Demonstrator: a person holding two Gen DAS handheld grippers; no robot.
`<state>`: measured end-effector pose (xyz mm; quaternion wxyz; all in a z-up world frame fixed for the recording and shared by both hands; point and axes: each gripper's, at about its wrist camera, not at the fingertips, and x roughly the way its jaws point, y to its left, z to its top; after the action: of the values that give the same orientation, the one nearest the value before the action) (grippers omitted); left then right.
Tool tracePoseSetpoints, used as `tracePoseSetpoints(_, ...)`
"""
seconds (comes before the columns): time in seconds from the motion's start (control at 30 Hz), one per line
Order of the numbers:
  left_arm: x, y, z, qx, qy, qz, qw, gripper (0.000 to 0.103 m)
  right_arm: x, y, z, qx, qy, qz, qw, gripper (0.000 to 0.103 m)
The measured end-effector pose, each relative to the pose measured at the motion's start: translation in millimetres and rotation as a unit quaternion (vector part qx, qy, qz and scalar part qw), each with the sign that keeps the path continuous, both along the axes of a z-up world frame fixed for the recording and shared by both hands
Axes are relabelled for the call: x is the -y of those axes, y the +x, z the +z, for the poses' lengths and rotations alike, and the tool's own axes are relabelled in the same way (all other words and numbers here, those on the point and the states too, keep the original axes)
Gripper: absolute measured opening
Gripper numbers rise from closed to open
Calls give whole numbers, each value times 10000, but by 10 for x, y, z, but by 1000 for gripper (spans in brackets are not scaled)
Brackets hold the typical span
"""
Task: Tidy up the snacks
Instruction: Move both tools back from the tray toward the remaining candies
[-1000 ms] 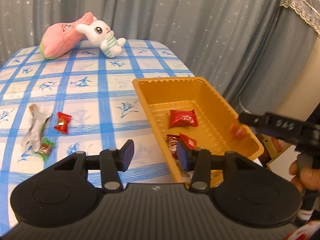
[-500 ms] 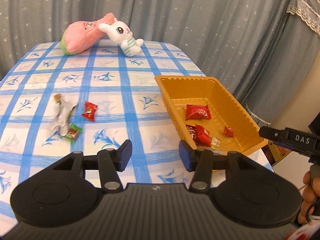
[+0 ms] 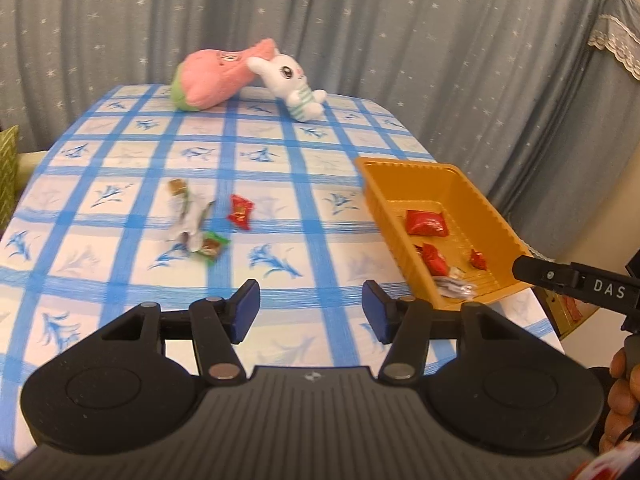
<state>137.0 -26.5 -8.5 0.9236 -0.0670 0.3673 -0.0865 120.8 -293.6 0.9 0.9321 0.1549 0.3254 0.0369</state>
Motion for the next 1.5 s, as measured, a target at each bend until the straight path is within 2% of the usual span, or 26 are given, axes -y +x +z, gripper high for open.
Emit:
tracePoseSetpoints(0.3, -322, -111, 54, 65, -34, 313, 9995, 54, -313, -28, 42, -3, -97, 313, 9995, 58)
tracePoseSetpoints(0.77, -655, -73, 57, 120, -29, 634, 9979, 54, -596, 0, 10, -19, -186, 601, 9980, 58)
tracePoseSetpoints(1.5, -1024, 376, -163, -106, 205, 566, 9981, 54, -1056, 328, -201, -174, -255, 969, 9948, 58)
